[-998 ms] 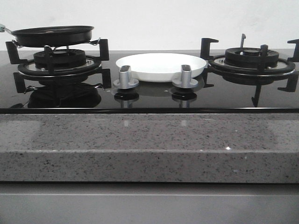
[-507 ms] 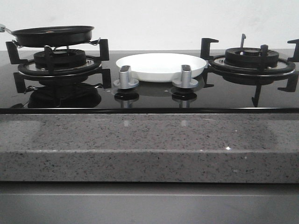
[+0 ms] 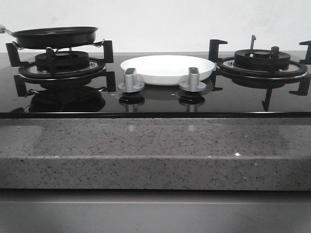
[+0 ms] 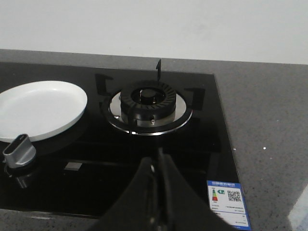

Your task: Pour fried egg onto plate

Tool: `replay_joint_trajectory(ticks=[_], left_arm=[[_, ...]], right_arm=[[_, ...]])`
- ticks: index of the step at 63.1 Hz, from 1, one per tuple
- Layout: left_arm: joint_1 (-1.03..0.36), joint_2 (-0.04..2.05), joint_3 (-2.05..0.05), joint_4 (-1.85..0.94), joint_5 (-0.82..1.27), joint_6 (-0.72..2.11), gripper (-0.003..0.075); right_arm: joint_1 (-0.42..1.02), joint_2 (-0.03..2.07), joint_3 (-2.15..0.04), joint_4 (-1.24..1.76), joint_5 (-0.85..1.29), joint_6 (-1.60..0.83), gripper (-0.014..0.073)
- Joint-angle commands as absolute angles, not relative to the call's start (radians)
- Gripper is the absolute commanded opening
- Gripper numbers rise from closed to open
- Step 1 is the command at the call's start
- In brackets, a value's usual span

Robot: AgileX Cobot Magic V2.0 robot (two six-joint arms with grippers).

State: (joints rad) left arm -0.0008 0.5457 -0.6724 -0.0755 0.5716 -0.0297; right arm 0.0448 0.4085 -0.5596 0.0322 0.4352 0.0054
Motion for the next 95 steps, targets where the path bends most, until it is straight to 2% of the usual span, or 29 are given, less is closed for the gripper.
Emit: replay_joint_trajectory(ticks=[1, 17, 22, 26, 31, 35, 43, 57, 73, 82, 95], left_arm=[[0.0, 0.577, -0.71, -0.089, 0.498, -0.031, -0.002], [0.0, 0.637, -0.71, -0.099, 0.498, -0.031, -0.0001], [0.0, 0.651, -0.71, -0.108, 0.498, -0.029, 0.0101], [0.0, 0.663, -0.71, -0.11, 0.498, -0.029, 0.0242], [0.0, 0.674, -0.71, -0.11, 0.498, -0.029, 0.0455], [0.0, 0.68, -0.712, -0.11, 0.507, -0.027, 0.0529], [-0.037, 0.692, -0.729, -0.115, 0.527, -0.023, 0.0531], [-0.246, 0.726, -0.741, -0.115, 0.532, 0.025, 0.0531], [-0.454, 0.762, -0.741, -0.115, 0.495, 0.025, 0.0531], [-0.512, 0.784, -0.741, -0.115, 0.467, 0.025, 0.0531], [-0.525, 0.82, -0.741, -0.115, 0.471, 0.025, 0.0531]], right_arm=[[0.036, 0.448, -0.593, 0.018, 0.364, 0.0, -0.0118], [0.036, 0.486, -0.593, 0.019, 0.444, 0.0, -0.0111], [0.036, 0.511, -0.597, 0.031, 0.483, 0.0, -0.003], [0.036, 0.53, -0.597, 0.04, 0.496, 0.0, 0.009], [0.036, 0.551, -0.598, 0.045, 0.499, 0.0, 0.0262], [0.036, 0.57, -0.611, 0.059, 0.519, 0.0, 0.034], [0.039, 0.634, -0.677, 0.113, 0.589, 0.0, 0.035], [0.072, 0.822, -0.841, 0.283, 0.717, -0.113, 0.0344], [0.135, 1.06, -0.999, 0.466, 0.742, -0.222, 0.0344], [0.186, 1.196, -1.087, 0.483, 0.726, -0.236, 0.0344], [0.2, 1.396, -1.236, 0.482, 0.703, -0.236, 0.0344]])
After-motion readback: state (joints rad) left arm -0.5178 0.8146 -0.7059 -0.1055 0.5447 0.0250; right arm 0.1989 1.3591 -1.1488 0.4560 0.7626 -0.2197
